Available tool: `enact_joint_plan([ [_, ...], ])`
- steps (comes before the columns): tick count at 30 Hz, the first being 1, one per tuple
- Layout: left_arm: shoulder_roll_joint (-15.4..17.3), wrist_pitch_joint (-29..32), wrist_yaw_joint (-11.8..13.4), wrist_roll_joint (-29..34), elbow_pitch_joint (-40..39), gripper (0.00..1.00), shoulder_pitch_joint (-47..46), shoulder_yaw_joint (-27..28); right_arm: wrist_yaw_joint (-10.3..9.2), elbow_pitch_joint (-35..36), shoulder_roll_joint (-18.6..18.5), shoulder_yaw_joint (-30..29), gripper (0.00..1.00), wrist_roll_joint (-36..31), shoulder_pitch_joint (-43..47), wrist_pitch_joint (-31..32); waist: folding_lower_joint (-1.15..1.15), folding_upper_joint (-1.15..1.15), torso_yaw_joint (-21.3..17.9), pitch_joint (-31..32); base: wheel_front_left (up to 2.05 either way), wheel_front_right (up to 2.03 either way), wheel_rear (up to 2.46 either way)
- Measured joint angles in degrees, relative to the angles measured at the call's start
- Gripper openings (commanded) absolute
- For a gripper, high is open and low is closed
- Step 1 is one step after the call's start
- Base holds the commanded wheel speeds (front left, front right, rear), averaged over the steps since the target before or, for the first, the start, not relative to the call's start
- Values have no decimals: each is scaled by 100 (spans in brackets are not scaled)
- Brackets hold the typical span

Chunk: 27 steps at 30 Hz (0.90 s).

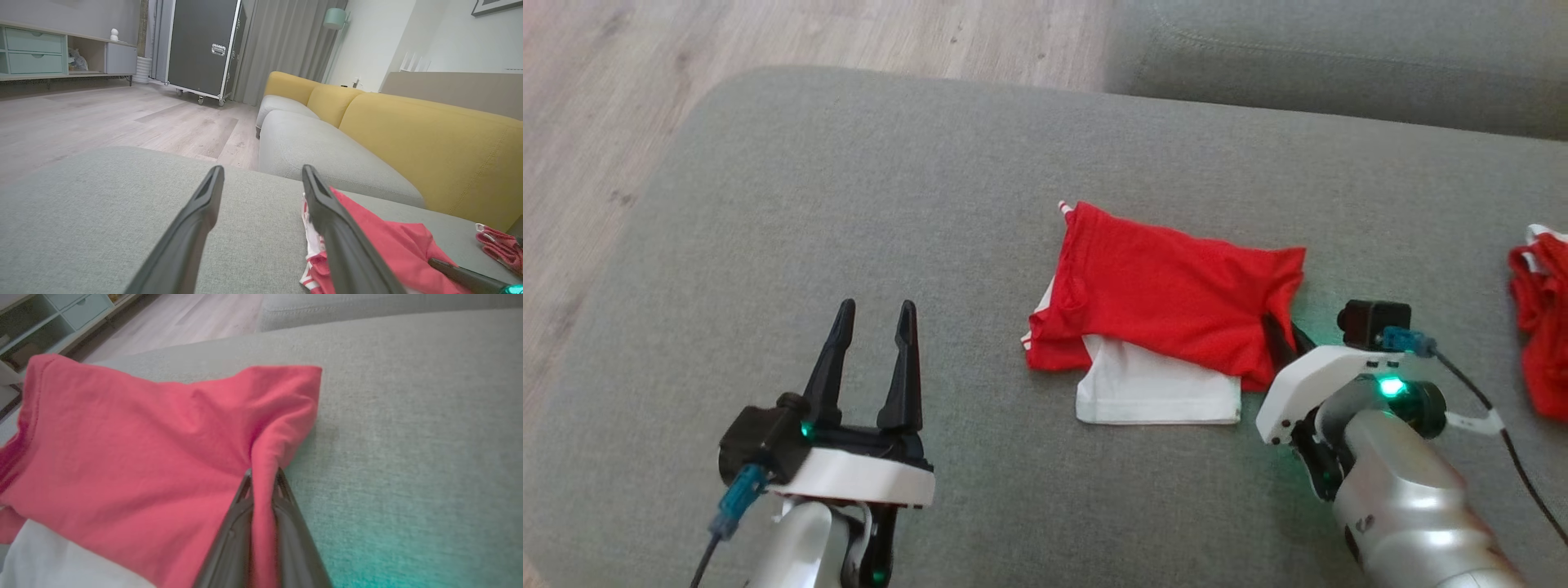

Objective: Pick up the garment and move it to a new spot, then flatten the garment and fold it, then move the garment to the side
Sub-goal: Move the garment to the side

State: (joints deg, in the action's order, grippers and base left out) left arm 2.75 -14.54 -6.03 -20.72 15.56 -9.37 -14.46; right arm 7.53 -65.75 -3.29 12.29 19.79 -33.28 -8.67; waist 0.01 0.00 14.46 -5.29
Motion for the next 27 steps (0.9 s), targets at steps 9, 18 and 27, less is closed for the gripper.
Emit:
enact_joint_plan([
  [9,0,0,46,-223,-91,100,30,-70,0,-188,-7,36,0,-1078,-247,-454,0,0,-381,261,0,0,0],
  [18,0,-1,152,-257,-267,100,53,-260,0,666,-546,115,0,-1902,-254,-548,-1,0,-901,412,0,0,0],
  [27,0,-10,194,-256,-359,100,17,-235,0,1651,-1610,420,0,-1884,-482,34,0,0,-1369,121,0,0,0],
])
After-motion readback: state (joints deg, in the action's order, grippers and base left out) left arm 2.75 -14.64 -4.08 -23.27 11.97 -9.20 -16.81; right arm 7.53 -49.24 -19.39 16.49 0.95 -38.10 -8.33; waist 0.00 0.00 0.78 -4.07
